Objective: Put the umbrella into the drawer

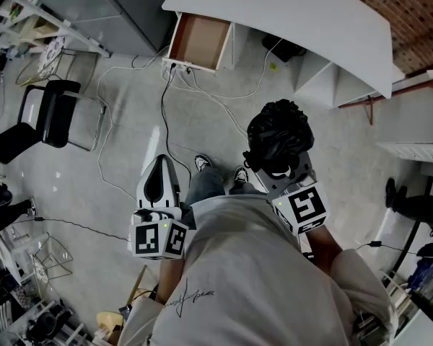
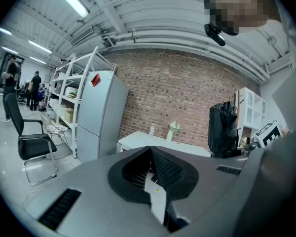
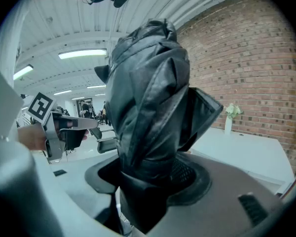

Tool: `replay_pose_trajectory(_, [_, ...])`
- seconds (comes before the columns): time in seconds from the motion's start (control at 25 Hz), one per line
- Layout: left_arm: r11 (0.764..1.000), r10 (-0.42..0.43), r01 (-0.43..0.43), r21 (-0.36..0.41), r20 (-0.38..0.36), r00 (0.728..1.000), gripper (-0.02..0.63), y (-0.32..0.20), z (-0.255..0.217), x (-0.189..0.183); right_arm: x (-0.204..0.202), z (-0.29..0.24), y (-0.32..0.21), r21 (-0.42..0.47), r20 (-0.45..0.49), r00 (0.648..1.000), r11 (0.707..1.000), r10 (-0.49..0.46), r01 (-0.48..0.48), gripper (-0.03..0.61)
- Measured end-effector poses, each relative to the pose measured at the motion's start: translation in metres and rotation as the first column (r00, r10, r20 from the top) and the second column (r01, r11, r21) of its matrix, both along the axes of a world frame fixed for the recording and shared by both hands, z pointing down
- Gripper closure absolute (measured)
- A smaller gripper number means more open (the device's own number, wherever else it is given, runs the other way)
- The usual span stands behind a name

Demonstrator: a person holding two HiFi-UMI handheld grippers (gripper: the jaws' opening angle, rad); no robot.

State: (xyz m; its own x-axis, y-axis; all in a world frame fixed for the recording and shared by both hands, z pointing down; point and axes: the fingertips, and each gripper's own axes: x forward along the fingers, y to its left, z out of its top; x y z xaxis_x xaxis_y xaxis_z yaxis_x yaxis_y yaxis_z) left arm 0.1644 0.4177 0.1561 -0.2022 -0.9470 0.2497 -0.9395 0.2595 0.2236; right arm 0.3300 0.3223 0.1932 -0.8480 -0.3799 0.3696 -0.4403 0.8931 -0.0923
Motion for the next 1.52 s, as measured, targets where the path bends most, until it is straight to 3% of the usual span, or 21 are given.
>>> replay_pose_trajectory(0.16, [1.0, 0.017, -0.016, -0.016, 0.005, 1.0, 0.598, -0.001, 0.001, 0.021, 0.016, -0.002, 0.009, -0.021, 0.015, 1.0, 1.0, -0.009, 0.009, 0.322])
replay_pose_trajectory(0.32, [0.999, 0.05, -0.049, -0.022, 0.056, 0.997, 0.598, -0.005, -0.003, 0.048, 0.04, -0.003, 0.008, -0.004, 0.02, 1.0, 1.0, -0.019, 0.019, 0.322])
replay_pose_trajectory(0.52, [0.999, 0.021, -0.018, -0.042, 0.06, 0.998, 0.598, 0.006, 0.0, 0.054, 0.057, -0.008, 0.003, 0.048, -0.002, 1.0, 0.999, -0.013, 0.013, 0.316])
replay_pose_trajectory(0.8, [0.998, -0.007, 0.011, -0.063, 0.062, 0.998, 0.598, 0.017, 0.006, 0.045, 0.046, -0.007, 0.01, 0.007, 0.035, 0.998, 0.999, -0.052, 0.052, 0.311])
replay_pose_trajectory(1.16, [0.995, 0.035, -0.032, -0.094, 0.031, 0.999, 0.598, 0.008, 0.019, 0.044, 0.028, 0.003, 0.007, -0.014, 0.012, 0.995, 0.995, -0.095, 0.095, 0.308])
replay_pose_trajectory(1.52, [0.995, 0.025, -0.025, -0.094, -0.006, 1.0, 0.598, -0.003, 0.02, -0.012, -0.032, -0.004, -0.008, -0.004, 0.006, 0.992, 0.992, -0.125, 0.125, 0.308])
